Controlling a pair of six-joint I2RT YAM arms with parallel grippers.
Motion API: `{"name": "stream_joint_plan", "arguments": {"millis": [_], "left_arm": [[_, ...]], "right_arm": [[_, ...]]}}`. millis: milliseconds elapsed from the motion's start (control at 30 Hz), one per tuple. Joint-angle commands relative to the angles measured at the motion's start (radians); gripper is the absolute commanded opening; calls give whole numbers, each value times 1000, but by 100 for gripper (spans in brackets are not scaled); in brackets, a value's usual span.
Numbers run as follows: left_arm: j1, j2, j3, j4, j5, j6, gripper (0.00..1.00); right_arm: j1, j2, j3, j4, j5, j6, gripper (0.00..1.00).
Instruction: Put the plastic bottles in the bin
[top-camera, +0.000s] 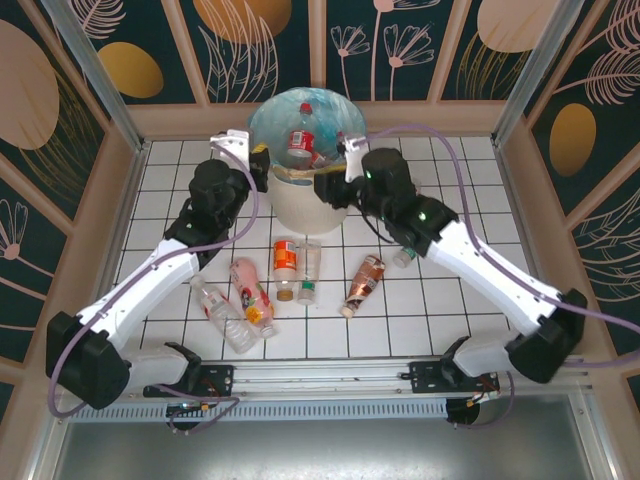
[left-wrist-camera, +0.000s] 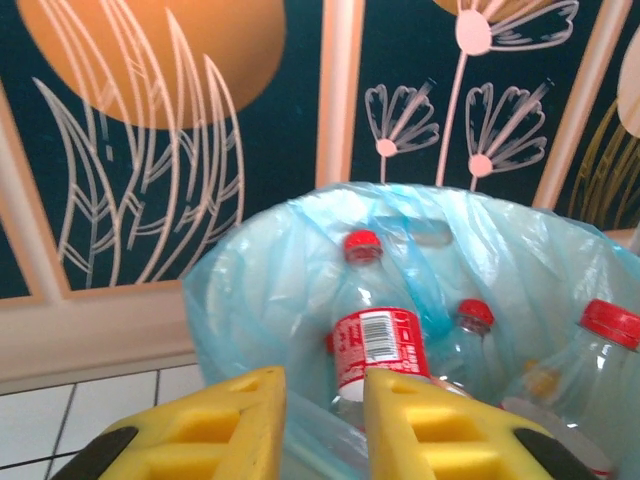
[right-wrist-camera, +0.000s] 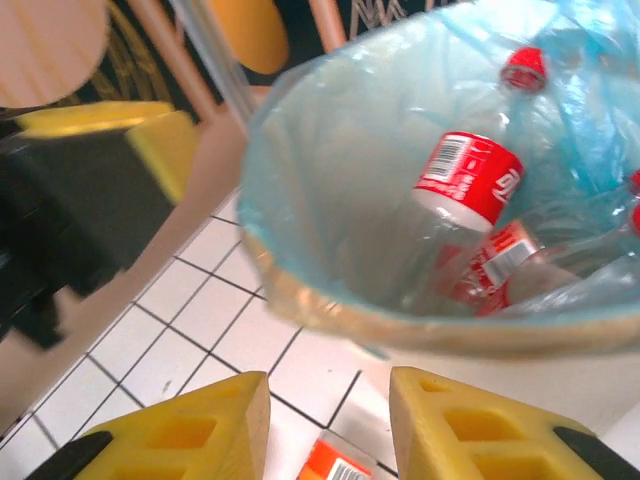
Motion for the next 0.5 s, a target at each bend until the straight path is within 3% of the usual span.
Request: {"name": "stream_joint_plan", "arguments": {"millis": [0, 100, 233, 467], "left_arm": [[6, -56, -38, 121, -70, 15, 31], [6, -91, -84, 183, -35, 45, 33], [5, -110, -90, 195, 156, 87, 37], [-10, -116, -75, 134, 661, 237, 55]], "right_arm": [[14, -112, -71, 122, 51, -20, 39], [14, -168, -112, 23, 123, -11, 39], [12, -232, -164, -145, 240, -88, 39], [10, -306, -227, -435, 277, -579, 44]]}}
